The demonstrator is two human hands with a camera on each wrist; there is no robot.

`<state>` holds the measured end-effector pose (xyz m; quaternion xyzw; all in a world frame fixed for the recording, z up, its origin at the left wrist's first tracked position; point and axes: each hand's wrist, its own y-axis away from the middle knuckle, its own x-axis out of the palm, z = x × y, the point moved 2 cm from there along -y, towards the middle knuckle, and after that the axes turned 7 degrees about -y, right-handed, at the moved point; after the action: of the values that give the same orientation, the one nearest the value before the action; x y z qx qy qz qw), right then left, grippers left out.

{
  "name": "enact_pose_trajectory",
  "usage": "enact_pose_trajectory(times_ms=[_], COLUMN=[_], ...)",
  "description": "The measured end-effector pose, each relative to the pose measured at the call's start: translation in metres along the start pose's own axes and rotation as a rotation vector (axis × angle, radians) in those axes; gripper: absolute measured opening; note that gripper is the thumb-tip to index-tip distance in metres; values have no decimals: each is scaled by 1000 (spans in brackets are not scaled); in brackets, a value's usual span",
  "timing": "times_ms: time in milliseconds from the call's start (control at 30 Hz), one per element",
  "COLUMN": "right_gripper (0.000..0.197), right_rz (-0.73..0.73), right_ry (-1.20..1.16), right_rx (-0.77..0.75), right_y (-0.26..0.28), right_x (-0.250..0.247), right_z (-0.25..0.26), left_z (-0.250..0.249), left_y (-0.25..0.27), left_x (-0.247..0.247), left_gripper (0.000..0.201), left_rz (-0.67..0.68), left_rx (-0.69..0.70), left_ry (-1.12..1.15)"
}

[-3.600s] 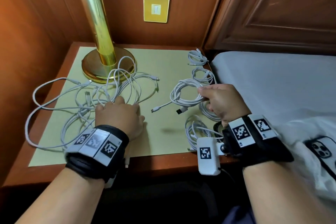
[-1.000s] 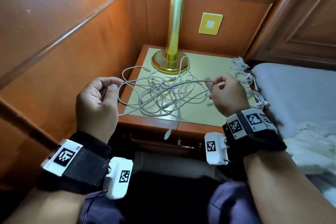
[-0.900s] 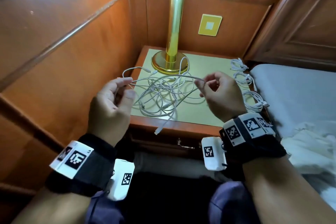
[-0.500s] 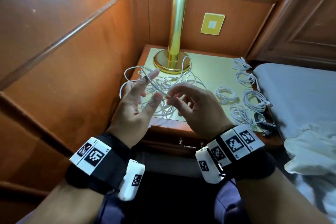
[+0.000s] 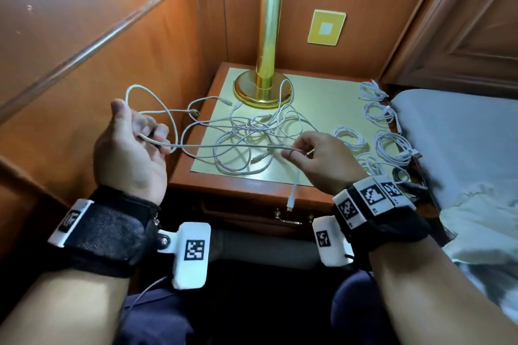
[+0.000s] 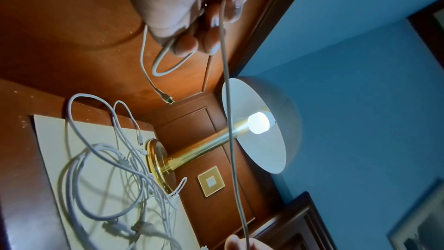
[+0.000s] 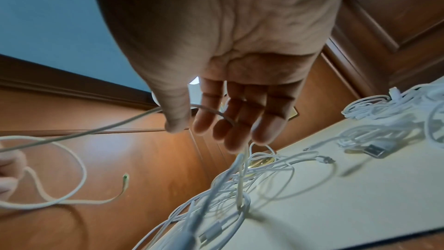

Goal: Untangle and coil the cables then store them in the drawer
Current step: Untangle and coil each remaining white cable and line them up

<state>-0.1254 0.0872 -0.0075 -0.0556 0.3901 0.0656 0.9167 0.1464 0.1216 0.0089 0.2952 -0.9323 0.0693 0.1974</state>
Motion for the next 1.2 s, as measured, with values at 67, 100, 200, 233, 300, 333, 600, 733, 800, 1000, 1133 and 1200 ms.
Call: enact_pose_trajectory(times_ms=[67,100,200,233,300,333,600,733,800,1000,1133,1200], right_gripper=[27,26,15,11,7,7,71,81,75,26,12,11], right_rz=[-56,-94,-265,-322,-405,-426,-358,-397,-391,-208,-128,-71], right_ry=[-24,-37,-200,-301,-481,-518,-256,-284,-360,-749,-1004,-884], right_rx=[15,12,-61,-113,-229,-268,29,-19,9,41,243,272], right_y=[-3,-4,-3,-2,0,2,-6,4,11,55,104,131], right_x=[-1,-3,-9,-11,-14,-16,-18,-24,-25,-9,6,11], right_z=[-5,-6,-4,0,5,7,-21,-8,-2,14,10,8], left_z=[1,2,1,1,1,1,4,5,6,3,9,13], left_y=[4,7,13,15,17,18,16,18,24,46,78,102], left_x=[0,1,5,6,6,6,7,7,9,4,-13,-26], left_gripper=[48,48,48,48,50,51,48,49,46,29,31,38], left_rz=[38,60,113,118,123,127,90,137,182,305,415,464], left_rx=[20,32,54,71,140,181,239,267,254,276,281,306], left_ry=[-31,-44,-101,-135,-240,-303,-408,-433,-419,-427,-712,-1002])
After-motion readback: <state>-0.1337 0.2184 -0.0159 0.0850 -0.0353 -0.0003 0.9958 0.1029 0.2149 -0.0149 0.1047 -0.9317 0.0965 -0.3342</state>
